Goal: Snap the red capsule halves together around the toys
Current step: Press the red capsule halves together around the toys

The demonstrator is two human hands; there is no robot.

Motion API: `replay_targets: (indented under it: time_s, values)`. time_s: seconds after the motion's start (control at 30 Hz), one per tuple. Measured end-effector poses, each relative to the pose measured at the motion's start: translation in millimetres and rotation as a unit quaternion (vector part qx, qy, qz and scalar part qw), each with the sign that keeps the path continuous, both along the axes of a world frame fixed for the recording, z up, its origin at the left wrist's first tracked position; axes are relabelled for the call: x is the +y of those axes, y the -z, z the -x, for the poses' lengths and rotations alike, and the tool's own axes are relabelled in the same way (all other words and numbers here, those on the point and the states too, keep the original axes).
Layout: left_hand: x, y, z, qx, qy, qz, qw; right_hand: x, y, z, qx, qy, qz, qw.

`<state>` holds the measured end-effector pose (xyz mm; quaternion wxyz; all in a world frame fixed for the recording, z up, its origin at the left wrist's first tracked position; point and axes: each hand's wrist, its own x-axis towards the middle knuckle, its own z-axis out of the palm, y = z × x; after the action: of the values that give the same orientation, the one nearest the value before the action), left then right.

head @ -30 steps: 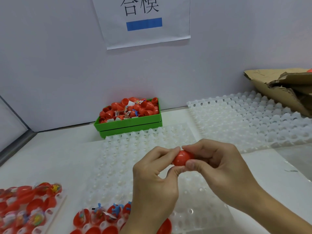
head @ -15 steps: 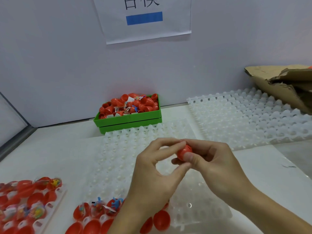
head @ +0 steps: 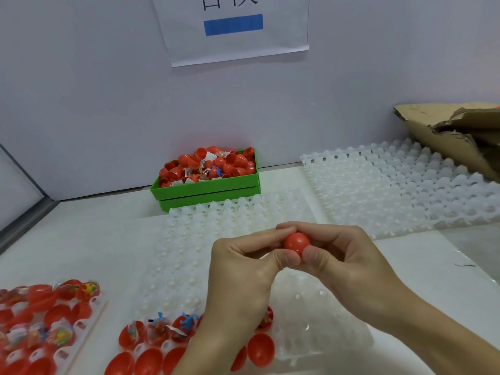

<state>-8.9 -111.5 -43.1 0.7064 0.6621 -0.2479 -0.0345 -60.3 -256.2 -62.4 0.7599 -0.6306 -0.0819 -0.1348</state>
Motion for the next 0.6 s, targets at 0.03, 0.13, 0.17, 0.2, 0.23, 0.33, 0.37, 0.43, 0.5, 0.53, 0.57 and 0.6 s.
replay_targets:
  time_s: [0.03, 0.13, 0.17, 0.2, 0.23, 0.33, 0.37, 0.43, 0.5, 0.53, 0.57, 0.6]
  values:
    - [-1.1, 1.7, 0.9, -0.008, -0.01, -0.012, 1.0, 0.2, -1.1, 0.2, -0.006, 0.0, 0.007, 1.0]
    - [-2.9, 2.7, 3.5, -0.027, -0.01, -0.026, 0.999, -0.5, -1.6, -0.2, -0.008, -0.003, 0.011, 1.0]
    - [-2.6, 2.3, 3.6, -0.039, -0.005, -0.032, 0.999, -0.4, -1.6, -0.8, -0.005, 0.003, -0.001, 1.0]
    - [-2.1, 2.0, 3.4, -0.052, 0.0, -0.041, 0.998, -0.1, -1.5, -1.3, -0.002, 0.008, -0.016, 1.0]
    - [-1.2, 1.5, 3.2, -0.065, 0.006, -0.053, 0.996, -0.1, -1.3, -1.7, 0.004, 0.008, -0.029, 1.0]
    - [1.3, 0.8, 3.0, -0.126, 0.016, -0.107, 0.986, 1.5, -2.2, -3.3, 0.036, 0.036, -0.048, 0.998]
    - [2.5, 0.4, 2.5, -0.16, 0.012, -0.145, 0.976, 2.3, -4.4, -3.9, 0.049, 0.053, -0.037, 0.997]
    - [4.6, -3.1, -0.3, -0.238, -0.007, -0.237, 0.942, 4.8, -12.3, -7.4, 0.062, 0.073, 0.026, 0.995]
    - [6.7, -14.6, -7.1, -0.303, -0.027, -0.302, 0.903, 9.1, -25.8, -14.7, 0.065, 0.044, 0.1, 0.992]
    - [8.6, -23.0, -13.2, -0.32, -0.041, -0.315, 0.893, 12.2, -35.2, -21.5, 0.063, 0.019, 0.119, 0.991]
    - [11.2, -32.5, -21.4, -0.327, -0.055, -0.314, 0.89, 14.6, -44.9, -30.9, 0.057, -0.005, 0.123, 0.991]
    - [14.6, -42.2, -32.3, -0.328, -0.071, -0.301, 0.893, 15.9, -53.2, -42.9, 0.05, -0.021, 0.113, 0.992]
